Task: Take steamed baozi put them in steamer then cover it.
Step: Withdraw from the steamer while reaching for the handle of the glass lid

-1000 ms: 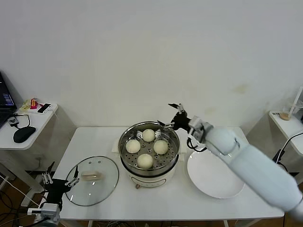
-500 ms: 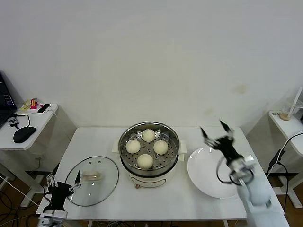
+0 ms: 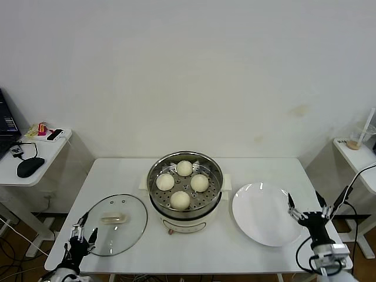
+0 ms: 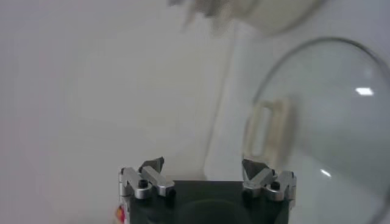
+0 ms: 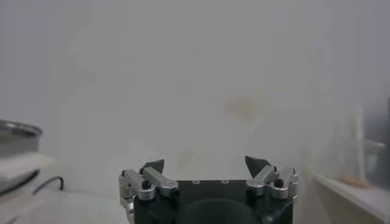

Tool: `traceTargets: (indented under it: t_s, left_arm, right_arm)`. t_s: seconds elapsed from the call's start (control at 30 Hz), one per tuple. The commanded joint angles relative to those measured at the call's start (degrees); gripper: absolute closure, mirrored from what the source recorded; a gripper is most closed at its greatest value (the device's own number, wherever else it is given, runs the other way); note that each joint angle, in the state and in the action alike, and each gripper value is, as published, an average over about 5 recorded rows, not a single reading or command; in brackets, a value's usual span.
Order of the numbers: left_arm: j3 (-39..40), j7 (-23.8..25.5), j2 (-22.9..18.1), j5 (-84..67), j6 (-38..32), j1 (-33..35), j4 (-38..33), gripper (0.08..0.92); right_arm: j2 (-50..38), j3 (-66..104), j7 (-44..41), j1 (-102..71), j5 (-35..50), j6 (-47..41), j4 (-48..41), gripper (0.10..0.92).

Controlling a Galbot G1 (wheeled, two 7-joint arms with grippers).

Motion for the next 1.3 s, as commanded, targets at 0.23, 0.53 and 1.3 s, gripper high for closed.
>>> traceTargets:
  t_s: [0.23, 0.53, 1.3]
  left_arm:
    - [4.42, 0.37, 0.89, 11.34, -0.27, -8.46, 6.02, 0.177]
    - [6.25, 0.63, 0.95, 10.18, -0.38, -13.06, 9.69, 0.177]
    - [8.69, 0.74, -1.07, 6.12, -0.74, -20.48, 16.02, 0.189]
  right_arm:
    - [5.87, 3.97, 0.71, -7.89, -4.09, 2.35, 3.87, 0.203]
    - [7.23, 4.61, 0.76, -8.82, -4.95, 2.60, 4.37, 0.203]
    - [8.44, 4.57, 0.88, -10.06, -6.42, 3.38, 4.59, 0.203]
